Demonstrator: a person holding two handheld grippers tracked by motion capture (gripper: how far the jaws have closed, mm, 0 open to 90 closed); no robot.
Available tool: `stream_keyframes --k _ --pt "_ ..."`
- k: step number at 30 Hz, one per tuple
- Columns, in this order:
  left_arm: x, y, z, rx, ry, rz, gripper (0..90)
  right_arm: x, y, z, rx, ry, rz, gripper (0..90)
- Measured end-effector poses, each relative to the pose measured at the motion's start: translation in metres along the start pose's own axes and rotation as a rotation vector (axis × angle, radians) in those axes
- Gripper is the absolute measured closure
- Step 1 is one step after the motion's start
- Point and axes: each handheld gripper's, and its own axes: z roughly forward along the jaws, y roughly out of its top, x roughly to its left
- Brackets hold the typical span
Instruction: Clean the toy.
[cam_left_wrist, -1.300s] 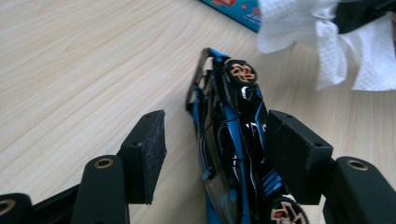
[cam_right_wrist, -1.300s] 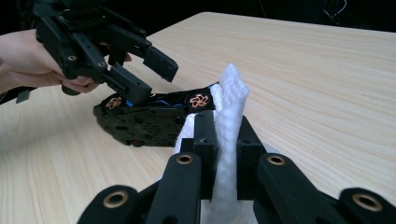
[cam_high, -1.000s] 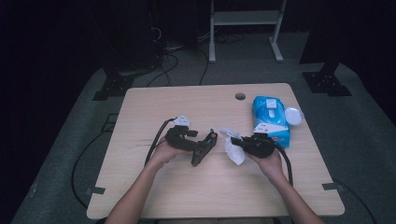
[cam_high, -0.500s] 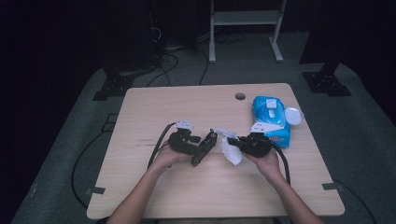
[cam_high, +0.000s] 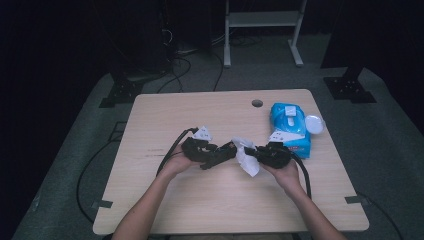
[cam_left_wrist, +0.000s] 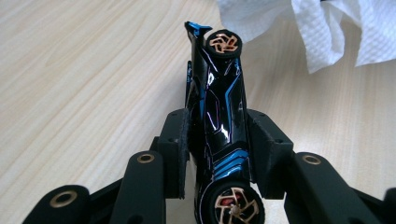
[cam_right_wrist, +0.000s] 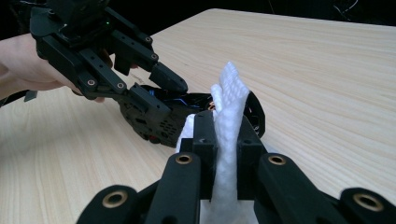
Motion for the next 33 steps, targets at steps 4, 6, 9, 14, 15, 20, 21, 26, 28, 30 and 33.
stream_keyframes --k 4,6,9,14,15,20,21,26,28,30,33 --pt "0.006 0.001 -0.003 -0.064 -0.063 -0.08 56.2 -0.003 -0.001 -0.002 -0.004 -0.006 0.008 81.9" --pt "0.01 0.001 -0.005 -0.098 -0.083 -0.126 53.8 -0.004 -0.001 -0.004 -0.007 -0.009 0.007 81.9" --pt "0.015 0.001 -0.005 -0.104 -0.093 -0.17 49.5 -0.004 -0.001 -0.005 -0.007 -0.011 0.01 81.9" --pt "0.018 0.0 -0.001 -0.089 -0.091 -0.208 45.9 -0.004 -0.001 -0.005 -0.006 -0.011 0.008 81.9" --pt "0.018 0.0 0.0 -0.085 -0.092 -0.21 45.4 -0.004 -0.001 -0.004 -0.006 -0.011 0.008 81.9" --pt "0.021 -0.001 -0.002 -0.133 -0.115 -0.245 43.6 -0.005 -0.001 -0.005 -0.006 -0.012 0.007 81.9" --pt "0.022 0.0 -0.004 -0.139 -0.109 -0.248 43.6 -0.005 -0.002 -0.006 -0.007 -0.015 0.009 81.9" --pt "0.022 0.0 -0.005 -0.114 -0.103 -0.241 42.5 -0.006 -0.001 -0.007 -0.011 -0.016 0.009 81.9" --pt "0.022 0.0 -0.003 -0.104 -0.101 -0.234 42.3 -0.005 -0.001 -0.007 -0.012 -0.016 0.009 81.9" --pt "0.021 -0.001 -0.002 -0.107 -0.098 -0.236 41.9 -0.005 -0.001 -0.006 -0.013 -0.016 0.009 81.9" --pt "0.02 -0.002 -0.002 -0.111 -0.091 -0.229 41.3 -0.006 -0.001 -0.007 -0.014 -0.016 0.011 81.9"
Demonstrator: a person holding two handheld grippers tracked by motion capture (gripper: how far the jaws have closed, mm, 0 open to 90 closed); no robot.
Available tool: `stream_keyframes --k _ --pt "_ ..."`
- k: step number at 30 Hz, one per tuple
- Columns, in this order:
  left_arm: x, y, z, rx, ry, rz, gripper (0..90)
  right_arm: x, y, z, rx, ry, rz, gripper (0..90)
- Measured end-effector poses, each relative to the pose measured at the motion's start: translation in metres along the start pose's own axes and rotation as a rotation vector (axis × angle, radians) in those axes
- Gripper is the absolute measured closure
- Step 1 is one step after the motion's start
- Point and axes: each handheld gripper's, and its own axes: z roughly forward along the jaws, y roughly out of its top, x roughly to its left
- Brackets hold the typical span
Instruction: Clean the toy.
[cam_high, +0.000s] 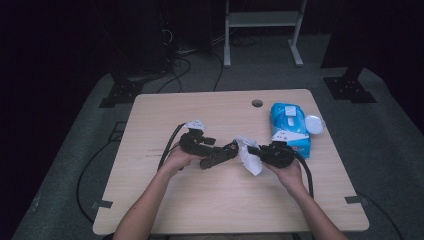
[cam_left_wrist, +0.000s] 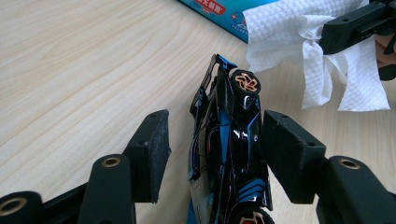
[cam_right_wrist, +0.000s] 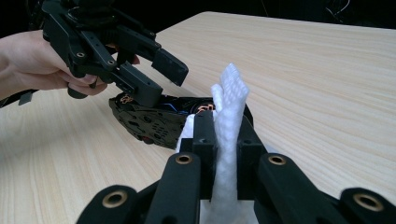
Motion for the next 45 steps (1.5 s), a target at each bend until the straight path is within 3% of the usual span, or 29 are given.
stream_keyframes --k 10,13,18,22,23,32,38,45 --pt "-0.017 0.001 0.003 0.03 0.03 0.091 38.8 0.002 -0.002 0.003 0.014 0.006 -0.007 81.9" --pt "-0.024 -0.001 0.006 0.046 0.022 0.124 37.5 0.002 -0.002 0.001 0.017 0.004 -0.009 81.9" --pt "-0.036 -0.009 0.02 0.095 0.017 0.162 35.9 -0.001 -0.004 -0.006 0.024 -0.009 -0.008 81.5" --pt "-0.045 -0.018 0.032 0.139 0.033 0.194 35.4 -0.004 -0.008 -0.011 0.037 -0.019 -0.009 81.5" --pt "-0.047 -0.019 0.034 0.13 0.058 0.213 38.0 -0.005 -0.009 -0.012 0.041 -0.021 -0.008 81.5" --pt "-0.049 -0.021 0.031 0.128 0.07 0.232 32.7 -0.015 -0.021 -0.032 0.07 -0.055 0.005 81.5" --pt "-0.05 -0.023 0.026 0.126 0.075 0.24 29.0 -0.021 -0.034 -0.043 0.117 -0.076 0.0 81.5" --pt "-0.048 -0.021 0.017 0.103 0.082 0.244 27.7 -0.026 -0.047 -0.06 0.165 -0.093 -0.026 81.4"
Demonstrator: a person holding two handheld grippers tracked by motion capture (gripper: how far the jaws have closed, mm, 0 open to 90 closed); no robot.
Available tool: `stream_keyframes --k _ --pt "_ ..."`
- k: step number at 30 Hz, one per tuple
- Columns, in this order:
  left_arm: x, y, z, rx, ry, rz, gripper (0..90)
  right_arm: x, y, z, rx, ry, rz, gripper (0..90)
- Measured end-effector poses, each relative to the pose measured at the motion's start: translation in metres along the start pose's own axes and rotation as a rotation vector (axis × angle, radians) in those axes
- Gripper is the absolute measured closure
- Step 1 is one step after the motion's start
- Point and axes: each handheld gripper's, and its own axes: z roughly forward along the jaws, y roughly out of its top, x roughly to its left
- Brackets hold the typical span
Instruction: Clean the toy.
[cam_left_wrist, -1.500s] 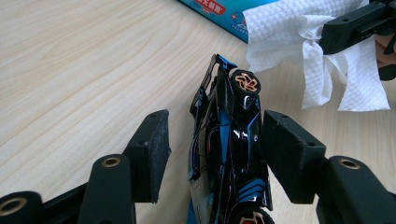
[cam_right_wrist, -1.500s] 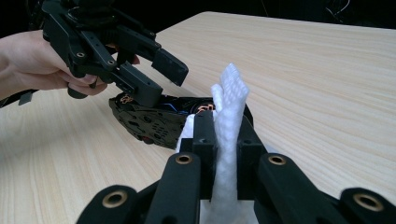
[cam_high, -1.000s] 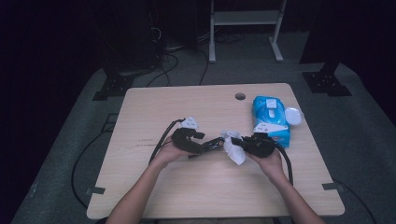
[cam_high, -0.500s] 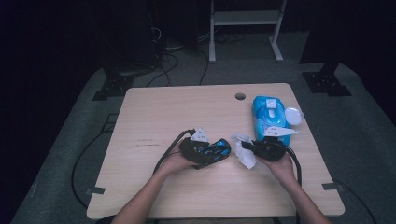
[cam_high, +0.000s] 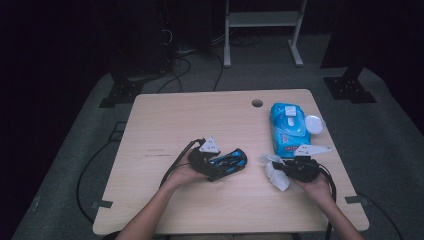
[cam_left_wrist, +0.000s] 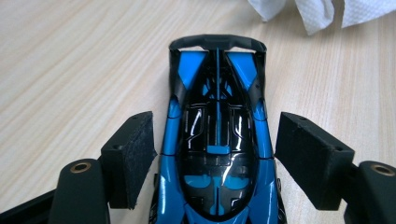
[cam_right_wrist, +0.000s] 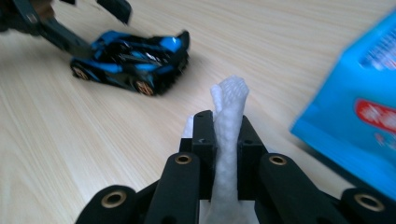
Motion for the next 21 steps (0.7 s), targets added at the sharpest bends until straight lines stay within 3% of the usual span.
stream_keyframes --k 1,4,8,13,21 --pt "0.001 0.0 -0.002 -0.001 0.004 0.002 27.3 -0.002 -0.003 -0.002 0.004 -0.005 0.002 79.9" --pt "0.002 -0.001 -0.007 0.0 0.03 0.006 26.6 -0.008 -0.012 -0.007 0.032 -0.016 0.009 58.7" --pt "0.007 -0.003 -0.016 -0.017 0.049 -0.01 25.6 -0.016 -0.021 -0.016 0.018 -0.025 0.026 51.6" --pt "0.007 -0.006 -0.02 -0.01 0.049 -0.011 23.5 -0.02 -0.025 -0.031 -0.026 -0.019 0.059 45.7" --pt "0.007 -0.012 -0.023 -0.005 0.054 -0.017 21.1 -0.023 -0.028 -0.047 -0.08 -0.016 0.072 45.3"
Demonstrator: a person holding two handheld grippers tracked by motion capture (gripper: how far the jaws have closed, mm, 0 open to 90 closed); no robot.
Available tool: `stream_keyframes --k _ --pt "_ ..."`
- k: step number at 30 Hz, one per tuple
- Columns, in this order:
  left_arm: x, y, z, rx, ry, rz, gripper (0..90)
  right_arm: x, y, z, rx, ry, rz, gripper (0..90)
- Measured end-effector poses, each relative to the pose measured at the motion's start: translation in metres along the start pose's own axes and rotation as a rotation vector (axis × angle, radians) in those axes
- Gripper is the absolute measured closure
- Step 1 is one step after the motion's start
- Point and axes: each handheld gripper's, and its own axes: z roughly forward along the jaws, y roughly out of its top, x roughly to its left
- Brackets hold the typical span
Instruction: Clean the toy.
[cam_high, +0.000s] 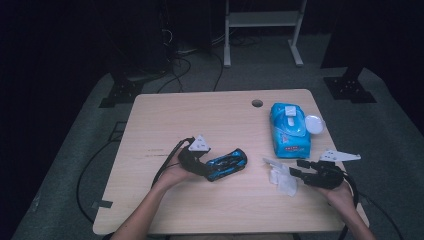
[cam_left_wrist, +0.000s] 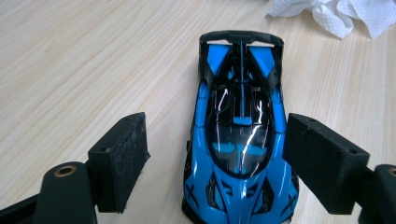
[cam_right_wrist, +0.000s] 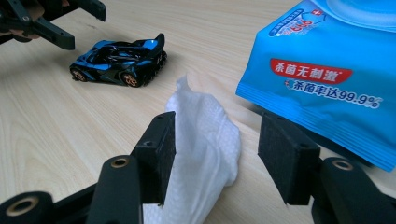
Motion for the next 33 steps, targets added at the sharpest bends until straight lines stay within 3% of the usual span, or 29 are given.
stream_keyframes --k 6,16,33 --pt "0.002 -0.004 -0.005 -0.015 0.001 -0.024 20.7 -0.001 -0.001 -0.004 -0.006 -0.003 0.004 45.3" --pt "0.007 -0.013 -0.017 0.0 0.027 -0.02 19.5 -0.002 -0.004 -0.005 0.002 -0.003 0.004 44.5" --pt "0.007 -0.037 -0.035 0.007 0.05 -0.054 18.7 -0.003 -0.006 -0.01 -0.008 -0.011 0.01 42.6"
